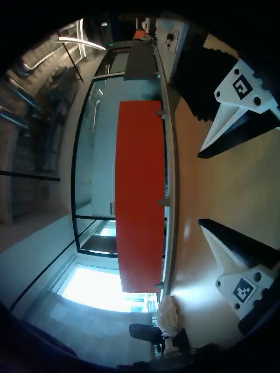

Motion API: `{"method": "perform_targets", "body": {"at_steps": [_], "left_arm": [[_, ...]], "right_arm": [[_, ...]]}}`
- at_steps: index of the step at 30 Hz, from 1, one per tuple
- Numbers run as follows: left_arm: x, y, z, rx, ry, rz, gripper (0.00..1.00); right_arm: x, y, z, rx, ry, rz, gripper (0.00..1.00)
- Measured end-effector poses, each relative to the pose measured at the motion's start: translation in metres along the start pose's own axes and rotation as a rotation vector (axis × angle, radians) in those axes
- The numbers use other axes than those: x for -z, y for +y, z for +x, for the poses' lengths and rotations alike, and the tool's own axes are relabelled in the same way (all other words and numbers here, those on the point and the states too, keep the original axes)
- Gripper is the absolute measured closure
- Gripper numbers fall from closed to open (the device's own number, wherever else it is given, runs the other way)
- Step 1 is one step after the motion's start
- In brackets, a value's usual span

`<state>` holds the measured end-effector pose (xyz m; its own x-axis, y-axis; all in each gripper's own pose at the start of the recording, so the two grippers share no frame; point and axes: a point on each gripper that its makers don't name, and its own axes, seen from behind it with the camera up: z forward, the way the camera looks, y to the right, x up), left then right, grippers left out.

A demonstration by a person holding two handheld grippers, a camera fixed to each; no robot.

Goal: Fold towel

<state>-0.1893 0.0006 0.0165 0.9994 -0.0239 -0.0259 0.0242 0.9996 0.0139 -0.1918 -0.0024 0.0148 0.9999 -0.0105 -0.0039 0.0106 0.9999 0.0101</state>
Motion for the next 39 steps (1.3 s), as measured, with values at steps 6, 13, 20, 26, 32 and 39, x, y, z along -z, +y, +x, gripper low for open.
{"method": "perform_targets", "body": {"at_steps": [6, 13, 20, 26, 32, 39], "left_arm": [[-0.0001, -0.0002, 0.0001, 0.000, 0.000, 0.000, 0.04], [-0.0003, -0.0010, 0.0000, 0.000, 0.000, 0.000, 0.04], [-0.0005, -0.0018, -0.0006, 0.000, 0.000, 0.000, 0.03], [-0.0007, -0.0015, -0.0013, 0.000, 0.000, 0.000, 0.03], [-0.0016, -0.0012, -0.0022, 0.000, 0.001, 0.000, 0.03], [-0.0024, -0.0004, -0.0040, 0.001, 0.001, 0.000, 0.04]], "right_arm": [[-0.0002, 0.0000, 0.0000, 0.000, 0.000, 0.000, 0.00], [-0.0001, -0.0003, 0.0005, -0.001, 0.000, -0.001, 0.00], [0.0001, -0.0003, 0.0009, -0.001, 0.000, -0.001, 0.00], [0.0004, -0.0006, 0.0006, -0.001, 0.001, -0.001, 0.00], [0.0003, -0.0007, 0.0004, -0.001, 0.001, -0.001, 0.00], [-0.0002, -0.0004, 0.0001, -0.001, 0.001, -0.001, 0.00]]}}
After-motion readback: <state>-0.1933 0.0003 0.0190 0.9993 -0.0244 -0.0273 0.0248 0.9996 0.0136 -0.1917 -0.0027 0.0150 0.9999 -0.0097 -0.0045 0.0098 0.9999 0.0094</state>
